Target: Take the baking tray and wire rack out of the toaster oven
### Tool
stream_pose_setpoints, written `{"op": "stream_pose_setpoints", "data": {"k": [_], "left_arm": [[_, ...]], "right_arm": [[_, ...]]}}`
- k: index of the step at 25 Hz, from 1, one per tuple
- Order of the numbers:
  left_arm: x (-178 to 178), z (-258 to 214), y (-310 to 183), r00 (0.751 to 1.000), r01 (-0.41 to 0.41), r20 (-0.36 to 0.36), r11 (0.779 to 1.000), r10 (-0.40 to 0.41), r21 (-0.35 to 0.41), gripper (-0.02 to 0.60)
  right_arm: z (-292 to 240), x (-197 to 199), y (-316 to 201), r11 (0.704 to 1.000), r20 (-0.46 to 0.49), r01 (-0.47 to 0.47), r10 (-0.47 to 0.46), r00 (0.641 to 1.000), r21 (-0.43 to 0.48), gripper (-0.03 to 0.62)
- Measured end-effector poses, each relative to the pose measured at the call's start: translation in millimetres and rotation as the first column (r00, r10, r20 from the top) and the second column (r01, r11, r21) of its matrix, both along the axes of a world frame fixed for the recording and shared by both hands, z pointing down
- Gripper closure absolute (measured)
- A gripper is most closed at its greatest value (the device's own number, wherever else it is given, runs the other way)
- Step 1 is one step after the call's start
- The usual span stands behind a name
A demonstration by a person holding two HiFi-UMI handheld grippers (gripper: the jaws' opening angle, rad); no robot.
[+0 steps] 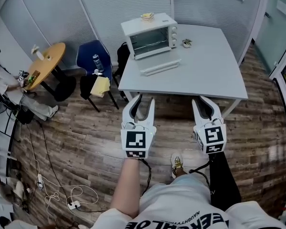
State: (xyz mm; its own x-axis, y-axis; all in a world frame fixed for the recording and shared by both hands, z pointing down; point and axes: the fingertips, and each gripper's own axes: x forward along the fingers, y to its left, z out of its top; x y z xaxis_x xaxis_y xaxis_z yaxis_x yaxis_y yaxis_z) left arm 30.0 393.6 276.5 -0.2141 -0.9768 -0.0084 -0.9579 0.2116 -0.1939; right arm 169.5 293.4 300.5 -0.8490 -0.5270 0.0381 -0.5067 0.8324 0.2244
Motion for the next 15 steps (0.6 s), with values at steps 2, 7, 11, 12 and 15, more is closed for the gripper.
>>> {"op": "stream_pose_setpoints", "data": {"k": [2,7,11,12,15], "left_arm": [[-8,1,-15,1.000,0.007,-0.002,1.000,-0.007,-0.001,0.430],[-35,0,-57,0.999,0.035,-0.006,0.999,-0.035,0.003,0.430],[-53,-2,-95,0.999,0.051,-0.006,0.999,-0.051,0.004,0.430],[-56,-2,-105,0.999,0.054,-0.006,0.999,-0.054,0.003,0.430],[-66,0,-132,0.998,0.063,-0.009,0.998,-0.063,-0.002,0.430]], "right_arm": [[0,-9,-17,1.000,0.004,0.006,-0.006,1.000,-0.001,0.545],[-4,-36,-62,0.999,0.004,0.033,-0.033,0.999,0.007,0.543],[-6,-57,-100,0.998,-0.006,0.056,-0.056,0.998,0.017,0.536],[-6,-61,-110,0.998,-0.008,0.061,-0.061,0.998,0.016,0.534],[-3,-74,-135,0.997,-0.011,0.076,-0.076,0.997,0.010,0.533]]}}
